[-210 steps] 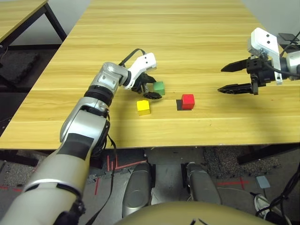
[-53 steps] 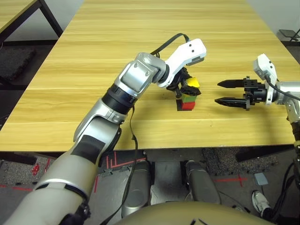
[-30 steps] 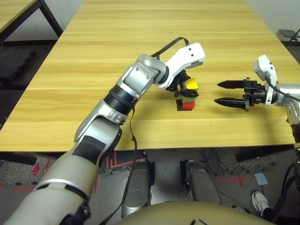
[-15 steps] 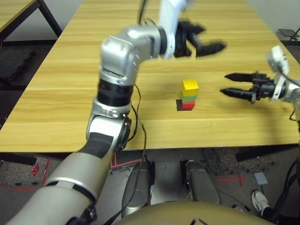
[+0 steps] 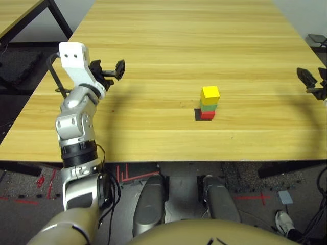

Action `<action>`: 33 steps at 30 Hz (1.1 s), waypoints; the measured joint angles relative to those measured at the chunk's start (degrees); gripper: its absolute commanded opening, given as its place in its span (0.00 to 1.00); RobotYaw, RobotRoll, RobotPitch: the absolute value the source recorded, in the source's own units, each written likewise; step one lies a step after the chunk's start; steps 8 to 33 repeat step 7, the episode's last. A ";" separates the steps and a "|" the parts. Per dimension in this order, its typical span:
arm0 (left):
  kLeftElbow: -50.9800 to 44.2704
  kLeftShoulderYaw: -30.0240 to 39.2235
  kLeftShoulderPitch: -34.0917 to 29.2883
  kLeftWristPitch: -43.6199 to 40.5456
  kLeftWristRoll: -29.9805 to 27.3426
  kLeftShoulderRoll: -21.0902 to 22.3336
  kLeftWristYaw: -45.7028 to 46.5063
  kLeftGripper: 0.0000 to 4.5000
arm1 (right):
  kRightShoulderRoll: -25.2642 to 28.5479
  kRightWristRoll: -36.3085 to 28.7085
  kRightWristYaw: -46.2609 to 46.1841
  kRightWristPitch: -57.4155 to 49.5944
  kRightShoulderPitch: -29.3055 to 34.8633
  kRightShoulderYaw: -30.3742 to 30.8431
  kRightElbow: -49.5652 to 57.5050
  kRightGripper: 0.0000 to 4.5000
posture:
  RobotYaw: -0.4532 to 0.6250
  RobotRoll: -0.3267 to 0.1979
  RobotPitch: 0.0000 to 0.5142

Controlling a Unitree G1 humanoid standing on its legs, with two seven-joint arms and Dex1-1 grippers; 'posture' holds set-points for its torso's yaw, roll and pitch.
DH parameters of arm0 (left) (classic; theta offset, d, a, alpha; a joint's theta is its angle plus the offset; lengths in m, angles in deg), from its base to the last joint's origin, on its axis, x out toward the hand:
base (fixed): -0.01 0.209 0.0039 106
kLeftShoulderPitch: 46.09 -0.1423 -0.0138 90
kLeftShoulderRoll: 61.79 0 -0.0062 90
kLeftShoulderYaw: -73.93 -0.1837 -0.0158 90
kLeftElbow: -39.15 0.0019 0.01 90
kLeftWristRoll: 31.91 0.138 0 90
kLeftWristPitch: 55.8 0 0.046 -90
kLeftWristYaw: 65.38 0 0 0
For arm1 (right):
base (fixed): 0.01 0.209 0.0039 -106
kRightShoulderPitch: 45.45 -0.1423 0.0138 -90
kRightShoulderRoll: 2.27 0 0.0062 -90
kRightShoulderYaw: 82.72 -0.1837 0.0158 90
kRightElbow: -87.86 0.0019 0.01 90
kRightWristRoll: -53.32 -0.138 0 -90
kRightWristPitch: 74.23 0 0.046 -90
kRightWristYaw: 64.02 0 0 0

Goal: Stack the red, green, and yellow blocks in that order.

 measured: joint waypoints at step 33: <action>5.69 -0.58 -4.47 9.48 1.88 0.77 3.44 0.99 | 0.46 1.12 -1.95 0.23 0.00 -0.31 -1.87 1.00 | 0.56 0.45 0.20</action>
